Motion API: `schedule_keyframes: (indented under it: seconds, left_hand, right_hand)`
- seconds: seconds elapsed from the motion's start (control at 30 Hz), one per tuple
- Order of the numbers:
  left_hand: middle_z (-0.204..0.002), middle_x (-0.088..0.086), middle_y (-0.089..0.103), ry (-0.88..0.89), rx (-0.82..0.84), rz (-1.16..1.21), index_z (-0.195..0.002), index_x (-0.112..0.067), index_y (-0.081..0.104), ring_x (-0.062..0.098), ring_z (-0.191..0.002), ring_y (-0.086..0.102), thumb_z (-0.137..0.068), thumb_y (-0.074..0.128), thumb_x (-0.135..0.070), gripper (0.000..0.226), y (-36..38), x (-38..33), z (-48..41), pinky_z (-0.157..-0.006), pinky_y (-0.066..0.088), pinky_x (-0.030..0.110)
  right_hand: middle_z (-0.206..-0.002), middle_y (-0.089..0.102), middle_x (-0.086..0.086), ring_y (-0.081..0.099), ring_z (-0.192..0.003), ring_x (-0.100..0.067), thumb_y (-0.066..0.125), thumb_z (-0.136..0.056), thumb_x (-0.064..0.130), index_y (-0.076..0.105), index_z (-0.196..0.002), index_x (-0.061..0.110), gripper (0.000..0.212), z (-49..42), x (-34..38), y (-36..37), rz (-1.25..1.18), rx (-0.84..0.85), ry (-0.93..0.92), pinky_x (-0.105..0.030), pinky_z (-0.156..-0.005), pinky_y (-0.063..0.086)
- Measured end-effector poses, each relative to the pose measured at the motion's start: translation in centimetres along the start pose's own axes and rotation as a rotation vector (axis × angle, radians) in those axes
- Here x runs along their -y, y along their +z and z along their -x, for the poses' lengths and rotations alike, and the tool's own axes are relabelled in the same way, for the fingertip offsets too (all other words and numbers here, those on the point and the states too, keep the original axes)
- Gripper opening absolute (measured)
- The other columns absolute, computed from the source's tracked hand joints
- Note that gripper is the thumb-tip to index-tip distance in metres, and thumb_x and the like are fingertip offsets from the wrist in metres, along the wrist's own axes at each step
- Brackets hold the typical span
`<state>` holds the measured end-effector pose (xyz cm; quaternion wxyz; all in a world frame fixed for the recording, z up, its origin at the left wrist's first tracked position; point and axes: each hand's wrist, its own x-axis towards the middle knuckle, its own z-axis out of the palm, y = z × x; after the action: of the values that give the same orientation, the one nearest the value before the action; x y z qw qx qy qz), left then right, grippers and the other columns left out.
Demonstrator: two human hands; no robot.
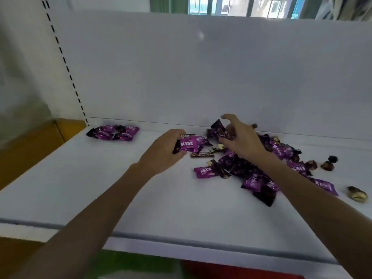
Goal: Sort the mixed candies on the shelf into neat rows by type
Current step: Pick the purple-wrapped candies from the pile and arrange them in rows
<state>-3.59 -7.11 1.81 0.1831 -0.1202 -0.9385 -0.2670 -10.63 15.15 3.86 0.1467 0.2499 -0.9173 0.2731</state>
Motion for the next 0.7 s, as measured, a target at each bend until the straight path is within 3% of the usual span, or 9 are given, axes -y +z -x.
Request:
schedule_keyframes:
  seconds: [0.07,0.17,0.37,0.57,0.7]
  left_hand:
    - [-0.108,0.001,0.057,-0.031,-0.029,0.01,-0.116,-0.013,0.052,0.011,-0.091,0.05,-0.083,0.066,-0.02,0.036,-2.1,1.6,1.2,-0.072,0.037,0.013]
    - [-0.1,-0.001,0.056,-0.013,-0.067,-0.103,-0.109,-0.015,0.058,0.011,-0.09,0.048,-0.081,0.068,-0.025,0.031,-5.6,4.5,3.2,-0.076,0.037,0.022]
    - [-0.116,0.006,0.061,-0.073,-0.069,-0.247,-0.118,-0.014,0.059,0.022,-0.106,0.053,-0.081,0.068,-0.03,0.04,-11.4,11.5,6.7,-0.088,0.037,0.025]
    - [-0.11,0.005,0.065,-0.164,-0.037,-0.187,-0.118,-0.016,0.057,0.022,-0.099,0.056,-0.077,0.071,-0.03,0.046,-15.1,17.6,8.9,-0.084,0.05,0.034]
    - [-0.101,0.003,0.065,-0.172,0.021,-0.193,-0.107,-0.017,0.061,0.02,-0.091,0.056,-0.079,0.07,-0.032,0.033,-15.4,20.5,8.7,-0.078,0.049,0.033]
  right_hand:
    - [-0.109,0.063,-0.009,0.058,-0.099,-0.026,0.068,-0.08,0.02,0.05,-0.123,0.014,0.047,-1.0,3.1,1.9,-0.03,0.039,-0.038,-0.035,-0.087,0.046]
    - [-0.106,0.064,-0.012,0.054,-0.1,-0.026,0.066,-0.08,0.013,0.06,-0.113,0.008,0.034,-2.1,8.1,5.3,-0.065,0.055,-0.131,-0.029,-0.082,0.039]
    - [-0.089,0.061,-0.013,0.052,-0.09,-0.026,0.064,-0.082,0.015,0.065,-0.102,0.01,0.021,-3.8,15.5,11.2,-0.032,0.123,-0.242,-0.03,-0.066,0.029]
    - [-0.105,0.059,-0.003,0.049,-0.099,-0.02,0.063,-0.085,0.026,0.054,-0.121,0.016,0.039,-3.6,19.9,14.9,-0.005,0.15,-0.194,-0.028,-0.078,0.036]
    - [-0.103,0.06,-0.005,0.05,-0.099,-0.023,0.063,-0.084,0.021,0.056,-0.109,0.013,0.027,-4.4,21.7,16.6,0.069,0.155,-0.135,-0.028,-0.073,0.034]
